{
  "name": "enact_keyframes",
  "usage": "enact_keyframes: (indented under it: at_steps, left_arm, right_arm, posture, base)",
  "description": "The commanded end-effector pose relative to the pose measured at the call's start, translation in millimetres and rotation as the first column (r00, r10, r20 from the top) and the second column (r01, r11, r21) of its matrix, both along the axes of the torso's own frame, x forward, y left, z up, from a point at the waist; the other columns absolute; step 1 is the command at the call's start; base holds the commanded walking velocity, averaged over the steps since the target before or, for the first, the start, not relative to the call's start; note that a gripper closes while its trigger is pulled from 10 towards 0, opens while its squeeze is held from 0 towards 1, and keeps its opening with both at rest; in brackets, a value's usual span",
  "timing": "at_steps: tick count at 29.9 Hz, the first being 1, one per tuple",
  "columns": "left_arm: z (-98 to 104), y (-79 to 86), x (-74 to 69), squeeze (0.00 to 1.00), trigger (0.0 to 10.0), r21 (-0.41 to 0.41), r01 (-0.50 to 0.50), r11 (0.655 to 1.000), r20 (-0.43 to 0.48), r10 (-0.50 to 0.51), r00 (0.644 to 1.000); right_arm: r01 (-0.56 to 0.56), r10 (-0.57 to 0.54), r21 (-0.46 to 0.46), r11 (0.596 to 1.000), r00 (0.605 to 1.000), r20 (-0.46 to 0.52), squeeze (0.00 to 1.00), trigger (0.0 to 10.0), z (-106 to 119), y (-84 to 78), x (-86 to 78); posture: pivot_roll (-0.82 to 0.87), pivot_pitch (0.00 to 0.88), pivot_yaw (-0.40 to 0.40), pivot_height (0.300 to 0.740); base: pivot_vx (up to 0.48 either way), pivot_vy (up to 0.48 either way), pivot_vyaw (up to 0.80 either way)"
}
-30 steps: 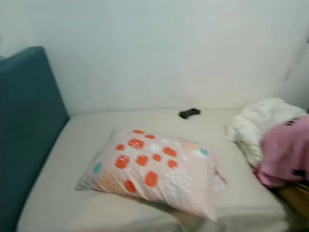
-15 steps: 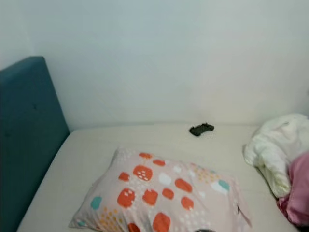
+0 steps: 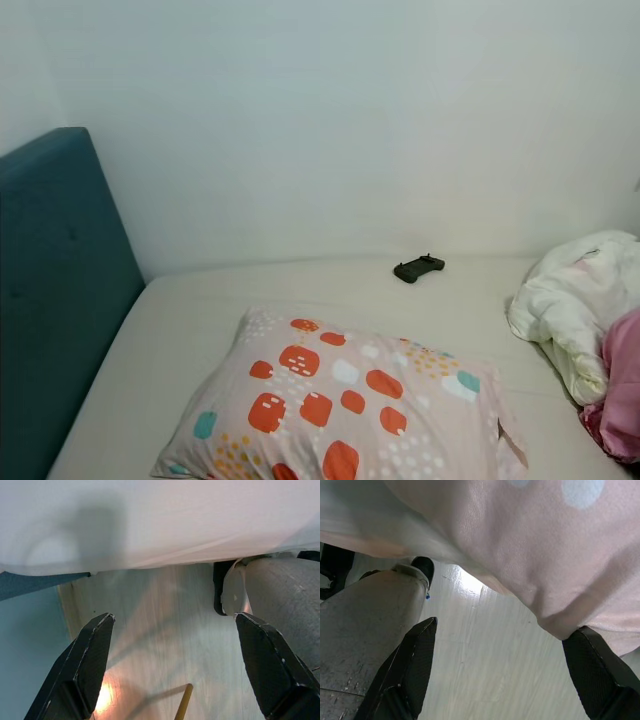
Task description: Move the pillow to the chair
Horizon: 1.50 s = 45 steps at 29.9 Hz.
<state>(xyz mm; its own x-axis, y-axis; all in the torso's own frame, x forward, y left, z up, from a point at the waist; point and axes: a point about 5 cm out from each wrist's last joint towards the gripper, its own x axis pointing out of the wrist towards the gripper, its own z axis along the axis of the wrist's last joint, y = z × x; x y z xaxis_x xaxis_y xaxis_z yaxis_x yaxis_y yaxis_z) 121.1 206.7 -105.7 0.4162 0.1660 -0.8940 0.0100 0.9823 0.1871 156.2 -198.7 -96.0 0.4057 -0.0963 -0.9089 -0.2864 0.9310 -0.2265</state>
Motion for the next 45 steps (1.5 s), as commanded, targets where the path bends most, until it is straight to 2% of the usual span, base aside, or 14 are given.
enact_keyframes:
  at_steps: [1, 23, 39, 45]
  left_arm:
    - [-1.0, 1.7, -3.6, 0.00, 10.0, 0.010, -0.007, 1.000, -0.023, 0.008, 1.000]
    - [-1.3, 3.9, -5.4, 0.00, 10.0, 0.018, 0.002, 1.000, -0.035, -0.001, 0.999]
    - [-1.6, 1.5, -5.4, 0.00, 10.0, 0.002, 0.036, 0.999, -0.032, -0.036, 0.999]
    - [-1.9, 0.2, -5.6, 0.00, 10.0, -0.008, 0.041, 0.999, -0.040, -0.041, 0.998]
  right_arm:
    - [0.004, -0.004, 0.005, 1.000, 1.000, -0.006, 0.00, 10.0, -1.1, 2.0, -2.0]
    - [0.018, -0.018, 0.012, 1.000, 1.000, -0.010, 0.00, 10.0, -2.2, 3.4, -4.3]
    - [0.021, -0.021, 0.010, 1.000, 1.000, -0.008, 0.00, 10.0, -1.6, 1.7, -3.3]
    - [0.022, -0.022, 0.010, 1.000, 1.000, -0.005, 0.00, 10.0, -1.3, 1.5, -2.6]
  posture:
    - [0.03, 0.027, -0.034, 0.740]
    - [0.03, 0.036, -0.025, 0.740]
    - [0.02, 0.035, -0.027, 0.740]
    - [0.02, 0.032, -0.027, 0.740]
  base:
    - [-0.315, 0.000, 0.00]
    - [-0.413, 0.000, 0.00]
    - [0.000, 0.000, 0.00]
    - [0.000, -0.422, 0.00]
